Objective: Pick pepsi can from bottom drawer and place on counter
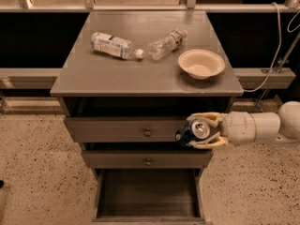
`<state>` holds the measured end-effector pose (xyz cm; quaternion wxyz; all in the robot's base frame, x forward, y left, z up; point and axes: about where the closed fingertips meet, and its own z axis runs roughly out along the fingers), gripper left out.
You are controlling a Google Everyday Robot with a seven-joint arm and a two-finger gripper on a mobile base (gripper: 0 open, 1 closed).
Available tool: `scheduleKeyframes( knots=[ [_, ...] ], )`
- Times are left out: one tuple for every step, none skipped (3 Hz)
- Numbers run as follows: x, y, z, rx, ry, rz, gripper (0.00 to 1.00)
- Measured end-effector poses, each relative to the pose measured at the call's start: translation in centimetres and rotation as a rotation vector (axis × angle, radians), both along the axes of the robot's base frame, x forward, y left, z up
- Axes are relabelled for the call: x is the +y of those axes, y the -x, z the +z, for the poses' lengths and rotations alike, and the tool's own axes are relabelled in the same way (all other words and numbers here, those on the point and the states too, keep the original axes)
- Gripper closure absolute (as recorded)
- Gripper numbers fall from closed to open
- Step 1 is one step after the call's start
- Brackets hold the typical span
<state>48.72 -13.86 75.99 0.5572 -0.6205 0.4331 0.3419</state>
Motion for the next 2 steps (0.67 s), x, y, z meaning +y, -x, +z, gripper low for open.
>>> scheduleKeyframes(
  knots=[
    [3.94,3.44,3.63,-0.057,0.014,0.134,1.0],
    [4.43,3.83,4.16,-0.065,0.018,0.149,1.0]
  ],
)
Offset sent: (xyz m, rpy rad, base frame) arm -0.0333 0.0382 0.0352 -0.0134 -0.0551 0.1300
